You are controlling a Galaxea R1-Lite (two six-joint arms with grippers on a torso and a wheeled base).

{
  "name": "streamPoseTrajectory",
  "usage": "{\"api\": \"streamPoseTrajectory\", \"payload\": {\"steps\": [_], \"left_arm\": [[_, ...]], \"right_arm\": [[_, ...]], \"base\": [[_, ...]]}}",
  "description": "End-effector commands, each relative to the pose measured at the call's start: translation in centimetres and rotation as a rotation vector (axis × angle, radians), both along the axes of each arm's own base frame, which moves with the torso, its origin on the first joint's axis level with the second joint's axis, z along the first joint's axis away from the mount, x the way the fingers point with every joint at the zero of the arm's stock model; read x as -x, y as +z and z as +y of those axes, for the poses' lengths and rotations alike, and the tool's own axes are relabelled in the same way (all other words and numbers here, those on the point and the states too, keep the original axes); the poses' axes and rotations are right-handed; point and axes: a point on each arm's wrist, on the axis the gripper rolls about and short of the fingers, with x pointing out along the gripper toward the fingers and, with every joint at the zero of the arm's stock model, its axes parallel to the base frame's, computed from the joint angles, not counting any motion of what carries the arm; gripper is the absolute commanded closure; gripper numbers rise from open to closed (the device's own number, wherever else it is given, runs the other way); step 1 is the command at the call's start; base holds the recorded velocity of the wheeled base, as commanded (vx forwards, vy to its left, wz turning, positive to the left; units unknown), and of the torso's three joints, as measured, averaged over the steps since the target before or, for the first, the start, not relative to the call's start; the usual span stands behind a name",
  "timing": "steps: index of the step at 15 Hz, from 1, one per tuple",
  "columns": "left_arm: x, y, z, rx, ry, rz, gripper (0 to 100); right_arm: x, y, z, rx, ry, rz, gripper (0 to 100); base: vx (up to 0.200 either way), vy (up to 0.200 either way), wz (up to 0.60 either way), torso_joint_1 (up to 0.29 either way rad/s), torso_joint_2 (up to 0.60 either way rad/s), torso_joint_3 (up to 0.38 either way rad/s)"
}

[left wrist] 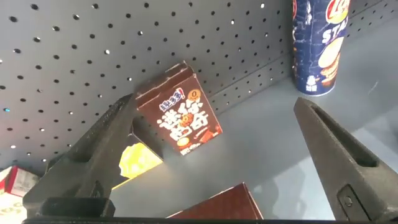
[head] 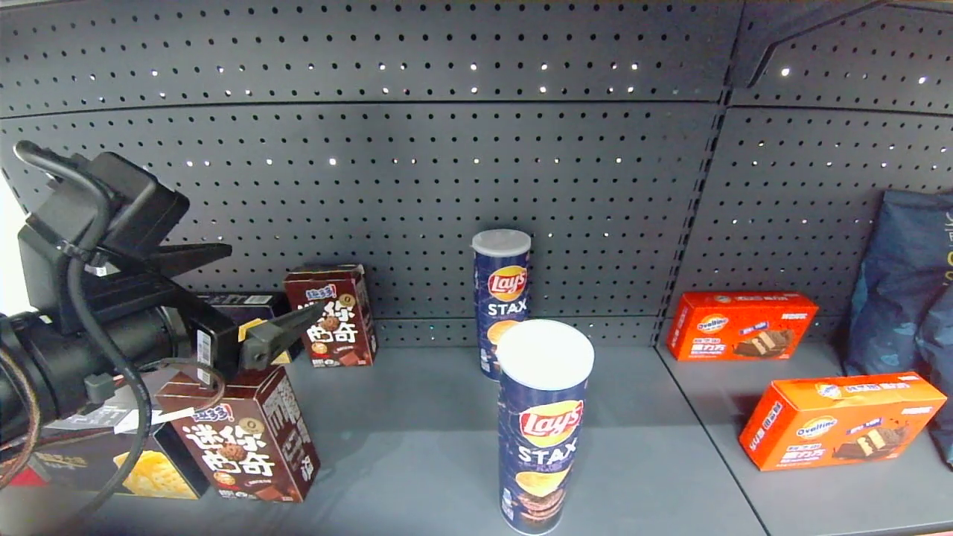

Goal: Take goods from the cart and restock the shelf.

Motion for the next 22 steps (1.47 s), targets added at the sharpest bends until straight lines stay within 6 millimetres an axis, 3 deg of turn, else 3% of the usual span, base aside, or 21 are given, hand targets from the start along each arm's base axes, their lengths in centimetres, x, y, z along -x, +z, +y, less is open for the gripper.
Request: {"api": "streamPoseTrajectory", "payload": {"steps": [1,2,3,5,8,15,22], "left_arm": [[0.3,0.2,0.1,0.008,0.0,-0.009,0],[0.3,0.1,0.0,0.021,-0.003,-0.004,0],[0.4,-0.3,0.0,0.018,-0.005,0.01,0],[0.4,-0.1,-0.1,0.017,-0.011,-0.002,0],[0.3,-0.1,-0.3,0.015,-0.017,-0.001,0],[0.3,-0.2,-0.5,0.015,-0.032,0.003,0],[-0.1,0.4,-0.9,0.02,-0.048,-0.01,0]], "right_arm": [[-1.7,15.1,-0.4,-0.031,0.027,-0.244,0],[-6.5,22.1,-1.7,-0.137,0.049,-0.267,0],[-8.0,23.4,-1.7,-0.108,0.122,-0.261,0],[-9.1,20.1,-0.5,0.08,0.382,-0.127,0],[-11.4,16.3,3.0,0.104,0.708,0.056,0],[-16.2,14.4,9.1,0.116,0.911,0.254,0],[-17.6,11.4,11.1,0.128,0.903,0.406,0]], "base": [[0.0,0.0,0.0,0.0,0.0,0.0],[0.0,0.0,0.0,0.0,0.0,0.0],[0.0,0.0,0.0,0.0,0.0,0.0],[0.0,0.0,0.0,0.0,0.0,0.0],[0.0,0.0,0.0,0.0,0.0,0.0],[0.0,0.0,0.0,0.0,0.0,0.0],[0.0,0.0,0.0,0.0,0.0,0.0]]}}
